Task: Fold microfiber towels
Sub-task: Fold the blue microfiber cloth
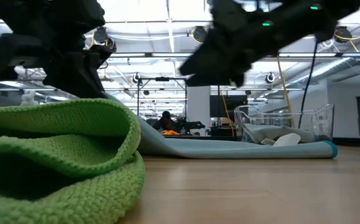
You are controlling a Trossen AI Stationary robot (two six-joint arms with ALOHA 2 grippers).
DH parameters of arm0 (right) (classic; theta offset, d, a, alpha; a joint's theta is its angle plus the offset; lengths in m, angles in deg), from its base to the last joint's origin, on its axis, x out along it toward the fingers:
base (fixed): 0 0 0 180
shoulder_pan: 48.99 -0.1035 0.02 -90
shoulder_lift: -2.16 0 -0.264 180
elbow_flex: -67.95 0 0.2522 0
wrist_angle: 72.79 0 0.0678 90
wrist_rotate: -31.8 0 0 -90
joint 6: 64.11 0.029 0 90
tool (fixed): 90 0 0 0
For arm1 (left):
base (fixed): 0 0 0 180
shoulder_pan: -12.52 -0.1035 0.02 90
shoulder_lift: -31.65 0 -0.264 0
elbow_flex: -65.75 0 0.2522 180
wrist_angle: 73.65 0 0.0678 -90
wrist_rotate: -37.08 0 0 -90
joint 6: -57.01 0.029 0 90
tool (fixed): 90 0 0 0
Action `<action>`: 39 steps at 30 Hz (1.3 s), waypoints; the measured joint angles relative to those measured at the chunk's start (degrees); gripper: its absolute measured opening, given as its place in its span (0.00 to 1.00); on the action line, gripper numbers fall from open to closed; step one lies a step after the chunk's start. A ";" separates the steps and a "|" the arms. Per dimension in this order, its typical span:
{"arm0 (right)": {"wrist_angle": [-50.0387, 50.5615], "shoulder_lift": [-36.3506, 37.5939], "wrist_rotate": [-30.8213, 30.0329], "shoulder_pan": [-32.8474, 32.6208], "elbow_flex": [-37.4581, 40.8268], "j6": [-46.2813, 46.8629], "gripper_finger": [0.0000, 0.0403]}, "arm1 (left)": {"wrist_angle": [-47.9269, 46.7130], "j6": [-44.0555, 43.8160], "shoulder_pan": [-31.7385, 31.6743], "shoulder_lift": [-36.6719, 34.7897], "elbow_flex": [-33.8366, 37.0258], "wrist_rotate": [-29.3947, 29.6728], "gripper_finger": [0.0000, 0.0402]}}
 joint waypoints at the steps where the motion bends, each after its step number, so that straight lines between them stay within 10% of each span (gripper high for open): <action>1: 0.65 -1.82 -0.01 0.13 -2.18 -1.21 0.53 | 0.30 0.79 -0.56 0.00 0.02 -0.43 0.02; 14: 7.96 -17.01 1.65 0.42 -21.76 -8.90 0.53 | 1.13 4.19 -2.99 0.00 0.00 -5.10 0.02; 39: 3.09 -21.98 5.88 2.44 -22.62 -5.94 0.53 | 2.24 4.87 -3.01 -1.09 -0.28 -6.01 0.02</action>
